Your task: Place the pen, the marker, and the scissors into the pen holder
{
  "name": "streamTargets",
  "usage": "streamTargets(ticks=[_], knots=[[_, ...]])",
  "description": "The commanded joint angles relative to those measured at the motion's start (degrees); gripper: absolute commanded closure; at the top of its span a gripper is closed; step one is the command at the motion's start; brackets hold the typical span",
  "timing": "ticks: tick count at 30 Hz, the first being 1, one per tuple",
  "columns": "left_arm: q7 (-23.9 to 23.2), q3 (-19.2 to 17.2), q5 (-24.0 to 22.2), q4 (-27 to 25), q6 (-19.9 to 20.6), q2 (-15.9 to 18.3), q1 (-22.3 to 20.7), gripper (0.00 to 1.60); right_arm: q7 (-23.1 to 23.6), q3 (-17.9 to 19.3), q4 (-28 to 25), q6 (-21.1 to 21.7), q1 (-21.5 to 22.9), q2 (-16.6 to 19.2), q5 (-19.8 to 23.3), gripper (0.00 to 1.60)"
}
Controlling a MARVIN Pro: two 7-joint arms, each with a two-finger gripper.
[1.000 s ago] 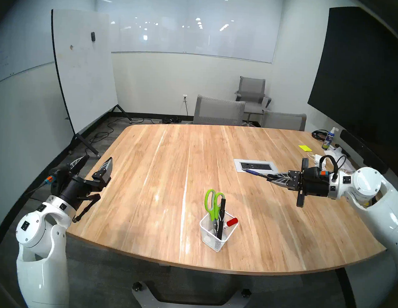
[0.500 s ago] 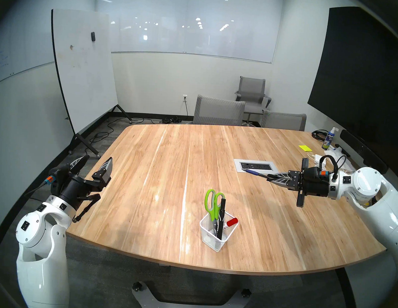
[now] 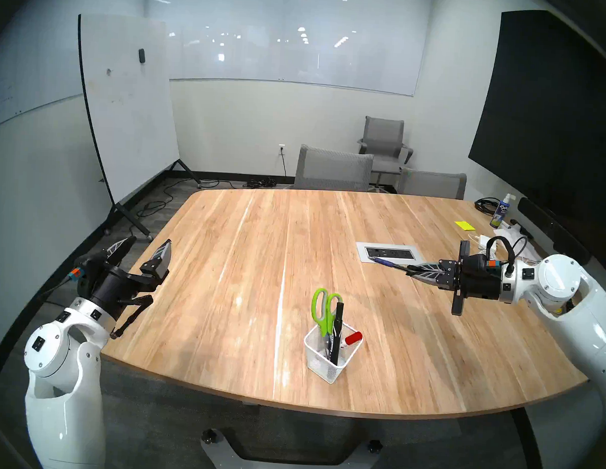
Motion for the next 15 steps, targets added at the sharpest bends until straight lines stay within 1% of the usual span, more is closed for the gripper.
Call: streamTargets(ticks=[1, 15], knots=[[0.06, 0.12, 0.02, -1.26, -0.06, -0.1, -0.04, 0.0, -0.15, 0.61, -0.27, -0.04, 0.77, 0.17, 0.12, 1.6], [0.05, 0.11, 0.03, -1.26, -0.05, -0.11, -0.05, 0.0, -0.15, 0.61, -0.27, -0.04, 0.77, 0.17, 0.12, 1.6]])
